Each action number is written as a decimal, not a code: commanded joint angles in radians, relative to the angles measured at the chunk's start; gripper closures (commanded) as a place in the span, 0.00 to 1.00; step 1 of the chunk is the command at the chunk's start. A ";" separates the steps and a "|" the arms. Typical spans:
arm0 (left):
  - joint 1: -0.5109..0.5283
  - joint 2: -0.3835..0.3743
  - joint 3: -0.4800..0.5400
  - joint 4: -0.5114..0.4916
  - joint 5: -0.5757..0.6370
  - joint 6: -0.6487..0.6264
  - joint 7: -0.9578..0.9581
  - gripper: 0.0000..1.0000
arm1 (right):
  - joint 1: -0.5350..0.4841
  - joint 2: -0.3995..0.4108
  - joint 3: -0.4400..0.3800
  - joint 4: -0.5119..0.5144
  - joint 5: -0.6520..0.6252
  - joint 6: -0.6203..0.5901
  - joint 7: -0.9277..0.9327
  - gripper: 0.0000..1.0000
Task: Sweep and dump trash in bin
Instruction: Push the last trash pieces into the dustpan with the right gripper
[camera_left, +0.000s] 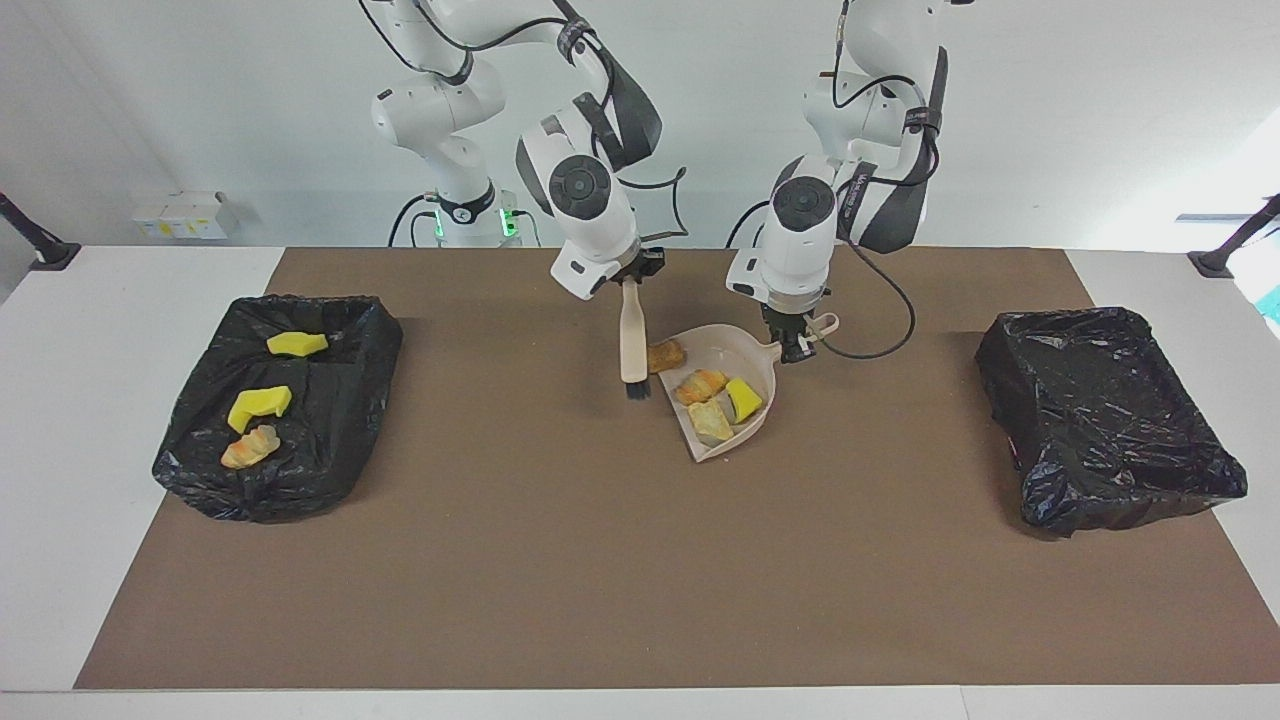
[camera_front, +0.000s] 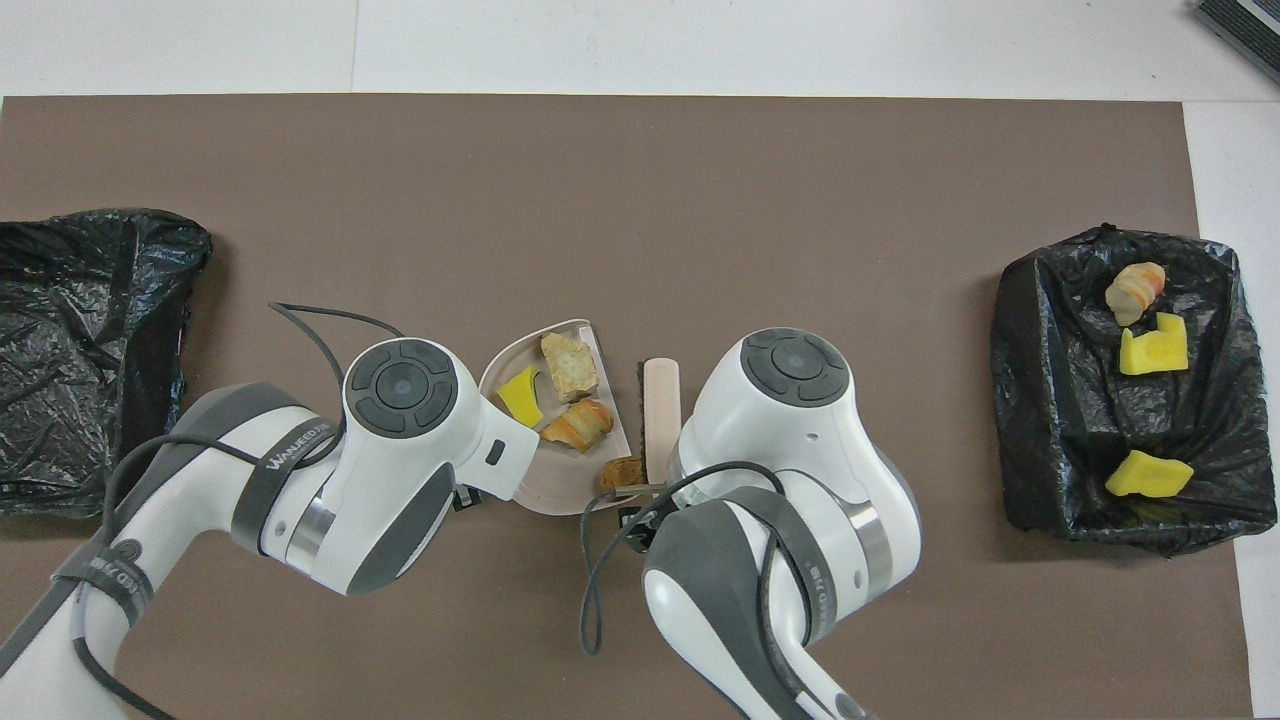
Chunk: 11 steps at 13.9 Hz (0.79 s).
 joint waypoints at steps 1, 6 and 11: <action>-0.005 -0.020 0.004 -0.039 -0.002 0.045 -0.011 1.00 | -0.015 -0.040 0.014 -0.128 -0.085 0.028 -0.008 1.00; -0.001 -0.020 0.006 -0.040 -0.002 0.060 0.026 1.00 | 0.059 0.021 0.020 -0.173 -0.065 0.192 0.009 1.00; -0.001 -0.020 0.006 -0.040 -0.002 0.062 0.027 1.00 | 0.125 0.022 0.020 -0.161 0.093 0.252 0.009 1.00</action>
